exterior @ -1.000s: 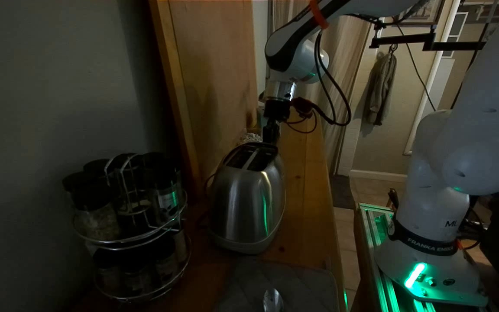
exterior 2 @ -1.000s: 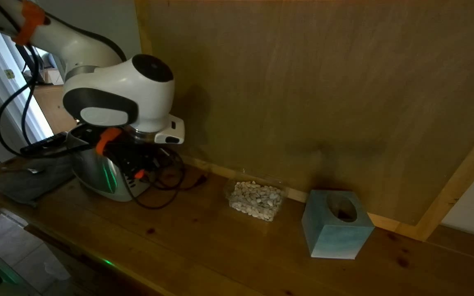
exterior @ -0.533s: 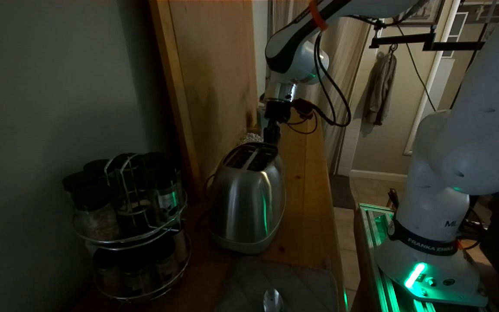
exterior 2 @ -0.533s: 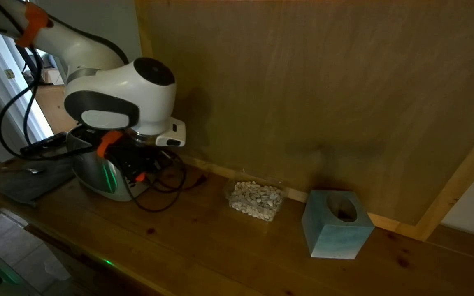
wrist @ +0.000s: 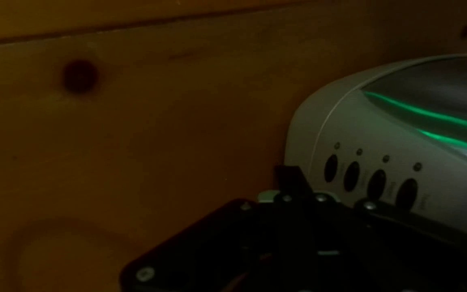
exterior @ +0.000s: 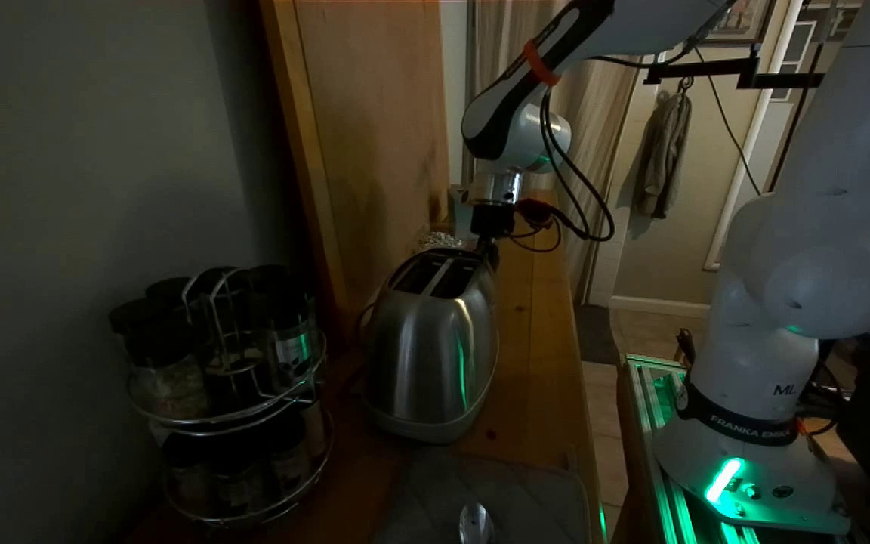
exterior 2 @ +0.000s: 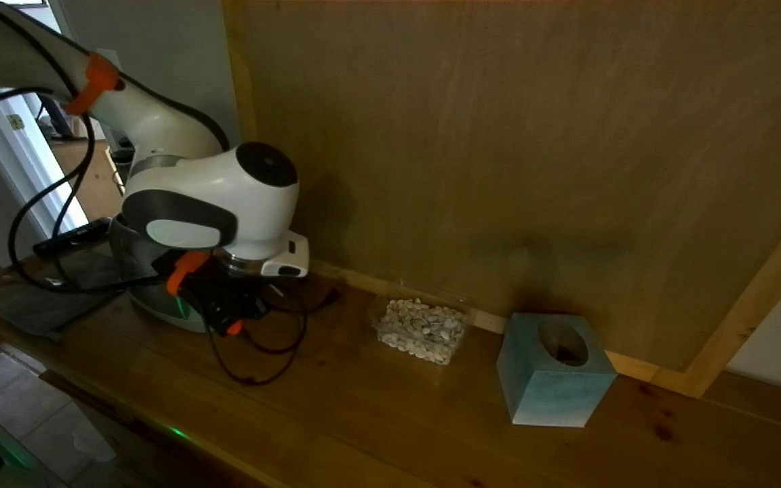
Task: Push the black toaster lever fully downwards
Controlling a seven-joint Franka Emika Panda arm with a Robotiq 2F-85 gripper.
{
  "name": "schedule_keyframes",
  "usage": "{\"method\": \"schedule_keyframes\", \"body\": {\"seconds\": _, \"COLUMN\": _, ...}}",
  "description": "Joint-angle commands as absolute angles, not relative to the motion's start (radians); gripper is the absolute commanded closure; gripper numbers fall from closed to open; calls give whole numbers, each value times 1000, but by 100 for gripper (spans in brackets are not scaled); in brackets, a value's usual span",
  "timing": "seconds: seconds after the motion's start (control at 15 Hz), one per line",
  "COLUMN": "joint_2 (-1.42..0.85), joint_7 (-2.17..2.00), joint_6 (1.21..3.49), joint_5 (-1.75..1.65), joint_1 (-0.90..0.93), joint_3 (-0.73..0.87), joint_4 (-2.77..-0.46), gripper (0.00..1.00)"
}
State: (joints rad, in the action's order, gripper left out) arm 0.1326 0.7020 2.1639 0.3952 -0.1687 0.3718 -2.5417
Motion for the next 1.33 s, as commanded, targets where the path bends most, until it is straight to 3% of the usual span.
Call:
{"method": "schedule_keyframes", "body": {"seconds": 0.0, "joint_2": 135, "joint_7": 726, "joint_6": 2177, "joint_5": 400, "joint_1": -194, "joint_3": 353, "joint_4": -2543, "gripper": 100}}
{"method": "schedule_keyframes", "body": {"seconds": 0.07, "joint_2": 141, "joint_7": 724, "joint_6": 2174, "joint_5": 400, "joint_1": -195, "joint_3": 351, "joint_4": -2542, "gripper": 74}}
{"method": "schedule_keyframes", "body": {"seconds": 0.13, "joint_2": 151, "joint_7": 726, "joint_6": 2169, "joint_5": 401, "joint_1": -196, "joint_3": 350, "joint_4": -2543, "gripper": 73}}
{"method": "schedule_keyframes", "body": {"seconds": 0.8, "joint_2": 365, "joint_7": 696, "joint_6": 2227, "joint_5": 280, "joint_1": -181, "joint_3": 296, "joint_4": -2555, "gripper": 6}}
{"method": "schedule_keyframes", "body": {"seconds": 0.93, "joint_2": 404, "joint_7": 689, "joint_6": 2245, "joint_5": 251, "joint_1": -173, "joint_3": 290, "joint_4": -2554, "gripper": 0}}
{"method": "schedule_keyframes", "body": {"seconds": 1.27, "joint_2": 488, "joint_7": 629, "joint_6": 2251, "joint_5": 251, "joint_1": -147, "joint_3": 271, "joint_4": -2549, "gripper": 0}}
